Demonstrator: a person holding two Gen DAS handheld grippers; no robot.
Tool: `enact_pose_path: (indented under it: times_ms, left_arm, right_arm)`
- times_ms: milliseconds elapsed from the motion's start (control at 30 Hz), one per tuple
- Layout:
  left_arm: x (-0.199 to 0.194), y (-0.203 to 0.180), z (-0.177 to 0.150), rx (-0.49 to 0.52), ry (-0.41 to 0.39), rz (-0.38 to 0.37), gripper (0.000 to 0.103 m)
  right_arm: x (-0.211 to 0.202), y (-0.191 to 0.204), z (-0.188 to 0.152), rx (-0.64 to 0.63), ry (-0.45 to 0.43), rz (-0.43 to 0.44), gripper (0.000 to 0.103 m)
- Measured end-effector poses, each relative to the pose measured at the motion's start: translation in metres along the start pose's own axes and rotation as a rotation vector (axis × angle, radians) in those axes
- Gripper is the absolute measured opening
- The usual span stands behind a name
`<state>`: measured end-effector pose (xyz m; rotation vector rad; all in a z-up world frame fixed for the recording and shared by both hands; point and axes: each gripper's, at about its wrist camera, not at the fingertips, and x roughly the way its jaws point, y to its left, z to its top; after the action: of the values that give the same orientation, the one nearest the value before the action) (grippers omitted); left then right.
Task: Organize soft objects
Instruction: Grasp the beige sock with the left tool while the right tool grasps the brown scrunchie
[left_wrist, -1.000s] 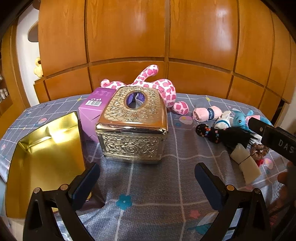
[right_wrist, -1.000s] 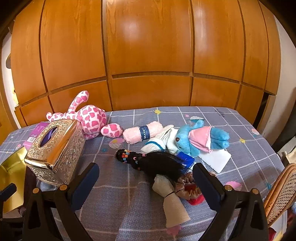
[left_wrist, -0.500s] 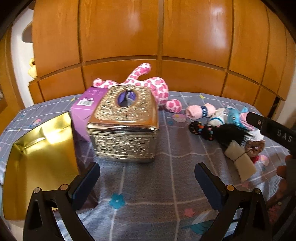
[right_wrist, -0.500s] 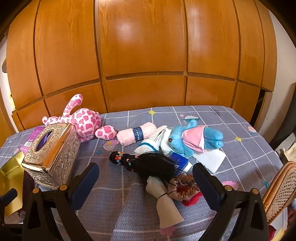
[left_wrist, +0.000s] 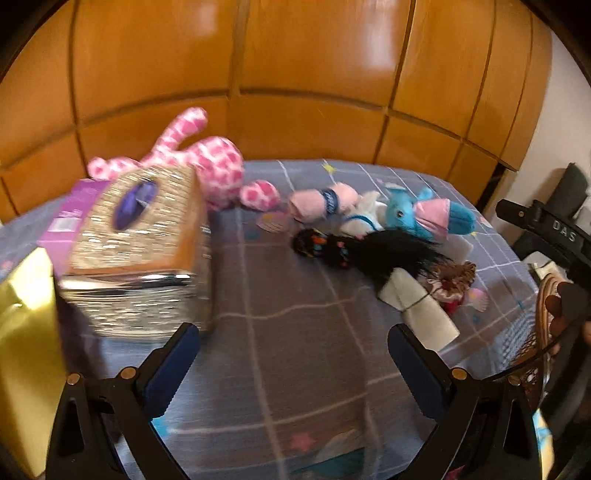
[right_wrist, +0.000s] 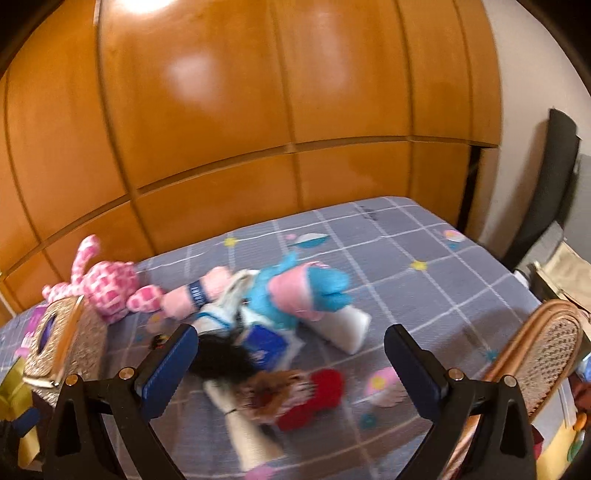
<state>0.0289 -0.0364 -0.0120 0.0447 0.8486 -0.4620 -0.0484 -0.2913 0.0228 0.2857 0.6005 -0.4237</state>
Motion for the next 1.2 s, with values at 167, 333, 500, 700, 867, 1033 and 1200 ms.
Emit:
enact_pose_path:
  times_ms: [167, 333, 500, 700, 867, 1033, 1200]
  left_arm:
    - [0.025, -0.024, 0.007, 0.035, 0.064, -0.066, 0.089]
    - [0.044, -0.055, 0.012, 0.081, 0.129, -0.192, 0.078]
    - [0.069, -0.091, 0.018, 0.119, 0.179, -0.245, 0.077]
    - [0.107, -0.118, 0.020, 0.144, 0.254, -0.227, 0.077]
    - [0.115, -0.111, 0.013, 0.131, 0.277, -0.309, 0.037]
    - [0.098, -0.086, 0.005, 0.136, 0.234, -0.312, 0.023]
    - [0.096, -0.059, -0.008, 0.070, 0.261, -0.323, 0.021]
  right_arm:
    - [0.003, -0.023, 0.007, 0.051, 0.007, -0.010, 0.103]
    - [0.012, -0.027, 0.003, -0.002, 0.090, 0.023, 0.103]
    - [0.014, -0.038, -0.001, 0.018, 0.102, 0.010, 0.103]
    - [0.016, -0.048, -0.002, 0.037, 0.099, -0.007, 0.103]
    - [0.020, -0.055, -0.002, 0.059, 0.116, 0.005, 0.103]
    - [0.026, -0.057, -0.001, 0.094, 0.168, 0.085, 0.095]
    - [0.051, -0.041, -0.008, 0.128, 0.336, 0.194, 0.080]
